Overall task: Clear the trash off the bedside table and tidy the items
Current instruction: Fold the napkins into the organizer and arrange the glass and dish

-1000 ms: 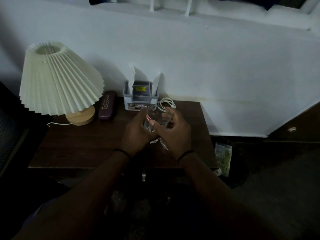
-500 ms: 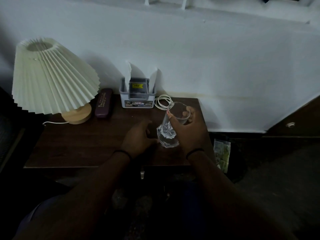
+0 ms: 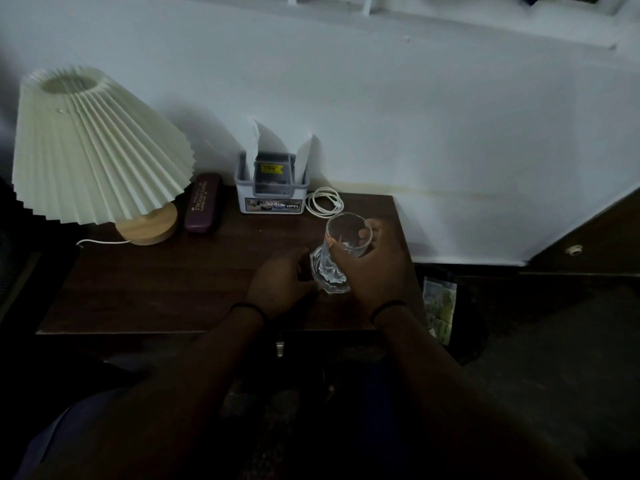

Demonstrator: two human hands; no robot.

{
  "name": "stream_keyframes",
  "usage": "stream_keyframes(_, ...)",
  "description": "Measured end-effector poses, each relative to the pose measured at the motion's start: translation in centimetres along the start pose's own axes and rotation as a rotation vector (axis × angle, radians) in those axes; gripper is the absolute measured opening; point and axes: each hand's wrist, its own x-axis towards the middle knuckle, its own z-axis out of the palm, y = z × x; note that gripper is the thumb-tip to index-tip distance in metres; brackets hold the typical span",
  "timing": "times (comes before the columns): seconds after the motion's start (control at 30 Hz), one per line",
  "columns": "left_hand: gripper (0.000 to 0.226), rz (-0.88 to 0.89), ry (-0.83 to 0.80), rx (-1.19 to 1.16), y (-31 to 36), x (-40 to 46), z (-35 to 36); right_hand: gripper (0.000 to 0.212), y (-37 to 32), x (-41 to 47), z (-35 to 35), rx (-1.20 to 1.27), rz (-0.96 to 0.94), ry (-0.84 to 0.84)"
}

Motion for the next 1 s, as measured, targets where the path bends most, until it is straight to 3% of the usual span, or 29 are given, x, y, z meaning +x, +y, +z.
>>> stream_keyframes(0.17,0.082,0.004,-0.009,0.007,0.3,-0.2,-0.2,0.065,0.2,-0.1,-0.5,-0.02,-0.02,-0.02)
stream_keyframes(0.37,0.068,0.038,-0.041,-0.01,0.4,-0.3,-0.6,0.068,0.6,-0.2,-0.2,0.053,-0.001,-0.077)
stream_keyframes(0.63,0.049,0.0,-0.055,-0.026,-0.5,0.4,-0.8,0.113,4.5,-0.2,0.1,0.045,0.206,-0.323)
stream_keyframes(0.8,0.046,0.051,-0.081,-0.03,-0.2,0.4,-0.8,0.104,5.3,-0.3,1.5,-0.242,0.104,-0.413)
stream_keyframes(1.0,0.048,0.034,-0.11,-0.039,-0.8,0.6,-0.7,0.087,5.6,-0.2,1.6,-0.12,0.139,-0.283)
